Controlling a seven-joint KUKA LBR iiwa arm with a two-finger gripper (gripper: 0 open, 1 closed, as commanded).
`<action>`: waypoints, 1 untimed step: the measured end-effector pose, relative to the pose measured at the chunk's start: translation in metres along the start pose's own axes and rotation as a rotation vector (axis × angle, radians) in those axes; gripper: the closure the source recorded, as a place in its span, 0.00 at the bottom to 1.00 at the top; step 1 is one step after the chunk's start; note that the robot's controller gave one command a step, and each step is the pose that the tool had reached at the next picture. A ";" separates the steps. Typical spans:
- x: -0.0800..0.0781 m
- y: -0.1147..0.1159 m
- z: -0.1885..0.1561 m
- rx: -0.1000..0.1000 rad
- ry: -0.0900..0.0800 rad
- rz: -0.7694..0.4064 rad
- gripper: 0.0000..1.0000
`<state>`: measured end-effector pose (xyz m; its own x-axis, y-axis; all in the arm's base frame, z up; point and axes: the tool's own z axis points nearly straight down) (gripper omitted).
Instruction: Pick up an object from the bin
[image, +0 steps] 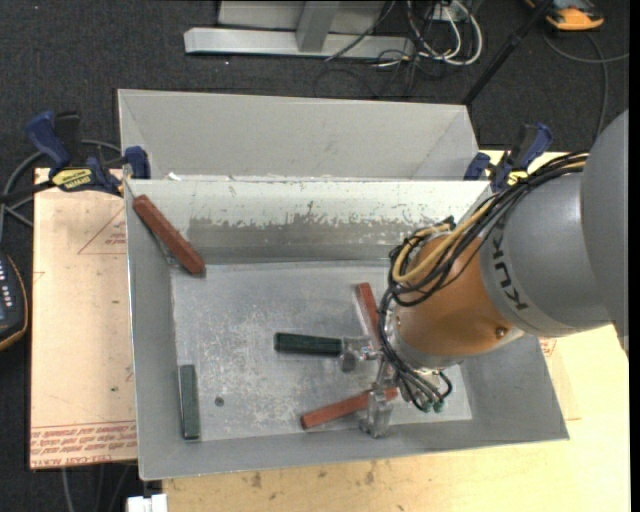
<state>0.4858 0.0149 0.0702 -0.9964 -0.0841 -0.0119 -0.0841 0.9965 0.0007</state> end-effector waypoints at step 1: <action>-0.003 0.000 -0.001 0.001 0.000 0.000 0.00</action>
Offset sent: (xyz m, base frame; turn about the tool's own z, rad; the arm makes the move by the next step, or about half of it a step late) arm 0.0000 0.0000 0.0000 0.0000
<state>0.4892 0.0151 0.0717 -0.9964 -0.0844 -0.0119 -0.0845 0.9964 0.0001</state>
